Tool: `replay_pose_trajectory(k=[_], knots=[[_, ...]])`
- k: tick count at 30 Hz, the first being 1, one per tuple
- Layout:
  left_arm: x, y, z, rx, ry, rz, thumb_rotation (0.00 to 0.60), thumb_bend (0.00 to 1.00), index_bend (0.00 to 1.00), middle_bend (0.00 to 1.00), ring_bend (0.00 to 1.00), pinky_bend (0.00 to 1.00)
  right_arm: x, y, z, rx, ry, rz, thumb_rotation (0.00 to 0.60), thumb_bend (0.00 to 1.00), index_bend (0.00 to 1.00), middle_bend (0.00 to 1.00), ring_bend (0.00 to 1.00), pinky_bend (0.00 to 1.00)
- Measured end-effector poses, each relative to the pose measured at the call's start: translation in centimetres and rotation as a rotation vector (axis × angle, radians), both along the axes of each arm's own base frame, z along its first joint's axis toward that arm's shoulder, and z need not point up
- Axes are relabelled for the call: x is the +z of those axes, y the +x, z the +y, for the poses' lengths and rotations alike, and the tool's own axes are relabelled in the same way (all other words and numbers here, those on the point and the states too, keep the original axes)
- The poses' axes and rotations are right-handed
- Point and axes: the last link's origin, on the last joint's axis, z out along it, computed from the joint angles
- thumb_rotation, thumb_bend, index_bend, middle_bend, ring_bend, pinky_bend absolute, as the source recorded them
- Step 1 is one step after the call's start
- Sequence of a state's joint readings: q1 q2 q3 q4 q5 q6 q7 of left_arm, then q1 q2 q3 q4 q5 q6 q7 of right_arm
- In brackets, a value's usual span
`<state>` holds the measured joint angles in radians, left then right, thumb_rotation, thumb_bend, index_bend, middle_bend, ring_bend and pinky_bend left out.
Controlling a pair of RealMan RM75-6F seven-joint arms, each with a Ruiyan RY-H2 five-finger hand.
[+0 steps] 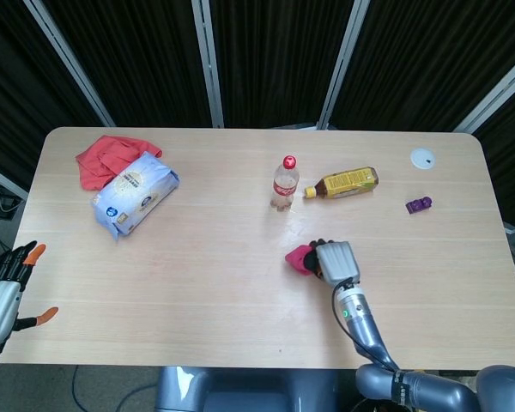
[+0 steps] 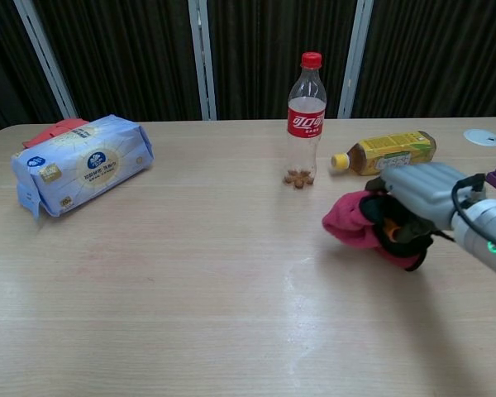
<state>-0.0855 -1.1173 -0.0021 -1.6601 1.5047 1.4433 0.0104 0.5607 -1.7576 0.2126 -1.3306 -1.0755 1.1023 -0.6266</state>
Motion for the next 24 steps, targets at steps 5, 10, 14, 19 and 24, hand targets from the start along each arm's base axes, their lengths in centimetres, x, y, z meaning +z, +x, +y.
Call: replay_pose_trajectory(k=[5, 10, 14, 19, 24], knots=[[-0.1, 0.0, 0.0, 0.004, -0.001, 0.006, 0.600, 0.00, 0.00, 0.00, 0.00, 0.00, 3.7, -2.8, -1.1, -0.045, -0.090, 0.043, 0.600, 0.44, 0.70, 0.58, 0.43, 0.65], [0.0, 0.0, 0.0, 0.009, 0.006, 0.009, 0.600, 0.00, 0.00, 0.00, 0.00, 0.00, 6.8, -4.9, -1.3, -0.076, -0.121, 0.083, 0.600, 0.27, 0.32, 0.19, 0.06, 0.29], [0.0, 0.0, -0.1, 0.008, 0.012, 0.015, 0.600, 0.00, 0.00, 0.00, 0.00, 0.00, 9.1, -6.2, -0.9, -0.116, -0.110, 0.103, 0.600, 0.18, 0.12, 0.01, 0.00, 0.17], [0.1, -0.1, 0.0, 0.009, 0.016, 0.020, 0.600, 0.01, 0.00, 0.00, 0.00, 0.00, 11.3, -7.0, 0.1, -0.140, -0.118, 0.097, 0.600, 0.13, 0.06, 0.00, 0.00, 0.14], [0.2, -0.1, 0.0, 0.007, 0.020, 0.027, 0.600, 0.00, 0.01, 0.00, 0.00, 0.00, 13.4, -7.4, 1.6, -0.153, -0.151, 0.044, 0.600, 0.11, 0.03, 0.00, 0.00, 0.06]])
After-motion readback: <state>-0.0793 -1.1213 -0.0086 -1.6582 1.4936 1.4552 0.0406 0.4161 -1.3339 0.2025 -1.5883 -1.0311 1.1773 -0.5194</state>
